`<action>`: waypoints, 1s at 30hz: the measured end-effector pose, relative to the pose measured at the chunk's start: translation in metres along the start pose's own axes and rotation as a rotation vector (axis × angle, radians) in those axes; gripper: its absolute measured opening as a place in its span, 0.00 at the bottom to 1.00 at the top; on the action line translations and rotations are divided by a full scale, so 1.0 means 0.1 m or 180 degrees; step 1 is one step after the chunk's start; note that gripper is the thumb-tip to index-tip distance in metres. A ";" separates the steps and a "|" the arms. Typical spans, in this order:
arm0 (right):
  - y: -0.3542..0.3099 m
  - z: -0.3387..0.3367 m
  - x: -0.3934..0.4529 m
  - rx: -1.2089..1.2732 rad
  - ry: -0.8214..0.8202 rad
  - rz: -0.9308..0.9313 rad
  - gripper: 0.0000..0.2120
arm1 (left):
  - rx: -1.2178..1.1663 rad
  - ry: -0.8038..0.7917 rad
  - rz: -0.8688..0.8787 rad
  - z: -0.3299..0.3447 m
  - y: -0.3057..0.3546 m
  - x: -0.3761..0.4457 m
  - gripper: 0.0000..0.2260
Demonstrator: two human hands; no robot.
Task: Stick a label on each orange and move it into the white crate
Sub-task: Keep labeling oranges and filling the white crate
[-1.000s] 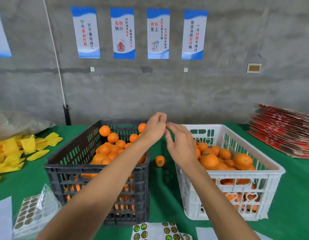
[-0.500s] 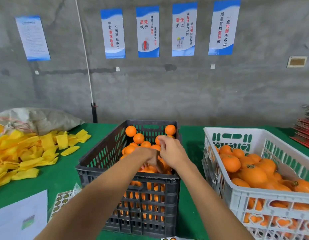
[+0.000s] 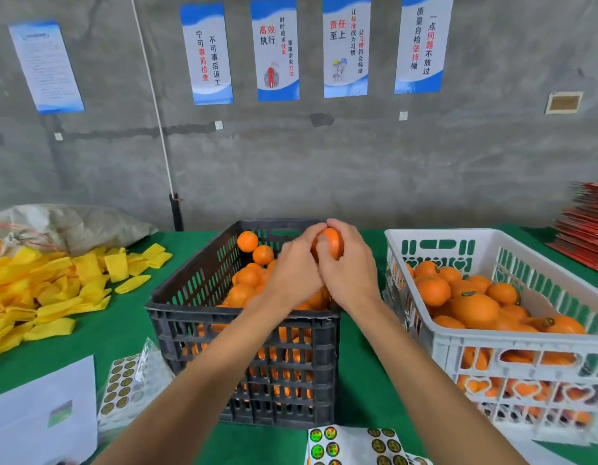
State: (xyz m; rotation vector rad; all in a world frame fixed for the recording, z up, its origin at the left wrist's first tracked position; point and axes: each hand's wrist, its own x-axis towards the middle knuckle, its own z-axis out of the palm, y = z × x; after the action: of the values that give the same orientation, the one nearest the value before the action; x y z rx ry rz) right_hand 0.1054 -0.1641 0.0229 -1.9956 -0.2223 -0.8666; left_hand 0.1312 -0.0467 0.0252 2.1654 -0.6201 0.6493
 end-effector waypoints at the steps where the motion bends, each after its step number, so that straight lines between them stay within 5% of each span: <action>1: -0.02 -0.10 -0.11 0.0184 0.0080 -0.0100 0.18 | -0.0167 0.0121 0.0114 0.05 0.09 -0.14 0.26; 7: 0.22 -0.63 -0.95 0.0391 0.0233 -0.0564 0.22 | -0.1423 0.0405 0.0402 0.57 0.43 -1.05 0.29; 14: 1.22 -0.77 -1.92 0.0170 -0.0997 0.0602 0.18 | -0.1610 -0.0460 -0.1097 1.43 0.07 -2.11 0.27; 18: 1.59 -0.77 -2.27 -0.0083 -0.1579 0.0841 0.18 | -0.1606 -0.0491 -0.1821 1.63 -0.13 -2.46 0.30; 24: 1.80 -0.85 -2.52 -0.0819 -0.2565 0.0582 0.38 | -0.1927 -0.0088 -0.2059 1.59 -0.14 -2.51 0.26; 30: 1.75 -0.82 -2.44 -0.1043 -0.2454 0.0224 0.27 | -0.2061 0.0011 -0.2127 1.59 -0.14 -2.53 0.21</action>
State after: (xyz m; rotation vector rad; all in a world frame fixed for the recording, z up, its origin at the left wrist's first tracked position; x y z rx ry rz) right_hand -0.0320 -0.2855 -0.2290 -2.5561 -0.4601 -0.0448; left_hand -0.0117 -0.1086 -0.2305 1.6017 -0.0506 0.0631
